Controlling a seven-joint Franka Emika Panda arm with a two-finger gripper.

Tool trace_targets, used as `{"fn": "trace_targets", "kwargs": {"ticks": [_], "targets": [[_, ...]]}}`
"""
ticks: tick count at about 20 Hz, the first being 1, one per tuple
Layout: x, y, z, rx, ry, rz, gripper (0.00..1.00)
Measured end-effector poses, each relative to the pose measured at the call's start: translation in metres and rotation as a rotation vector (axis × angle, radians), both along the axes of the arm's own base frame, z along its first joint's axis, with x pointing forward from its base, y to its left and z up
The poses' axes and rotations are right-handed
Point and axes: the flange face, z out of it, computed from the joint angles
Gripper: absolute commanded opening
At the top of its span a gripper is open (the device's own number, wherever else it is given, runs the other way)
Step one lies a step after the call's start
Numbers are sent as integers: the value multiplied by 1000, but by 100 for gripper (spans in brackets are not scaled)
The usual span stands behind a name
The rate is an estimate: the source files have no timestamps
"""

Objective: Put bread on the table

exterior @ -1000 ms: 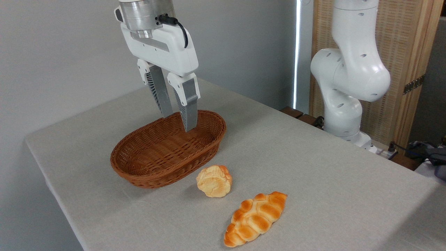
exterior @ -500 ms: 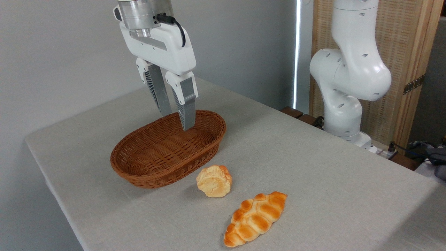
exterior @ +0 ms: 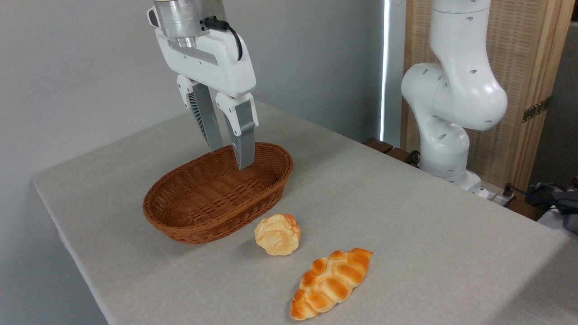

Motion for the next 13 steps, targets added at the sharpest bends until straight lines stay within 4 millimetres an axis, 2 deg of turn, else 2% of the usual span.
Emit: {"fn": "trace_targets", "kwargs": {"ticks": [5, 13], "targets": [[2, 12, 5, -1, -15, 22, 100], [2, 13, 7, -2, -22, 26, 100]]}}
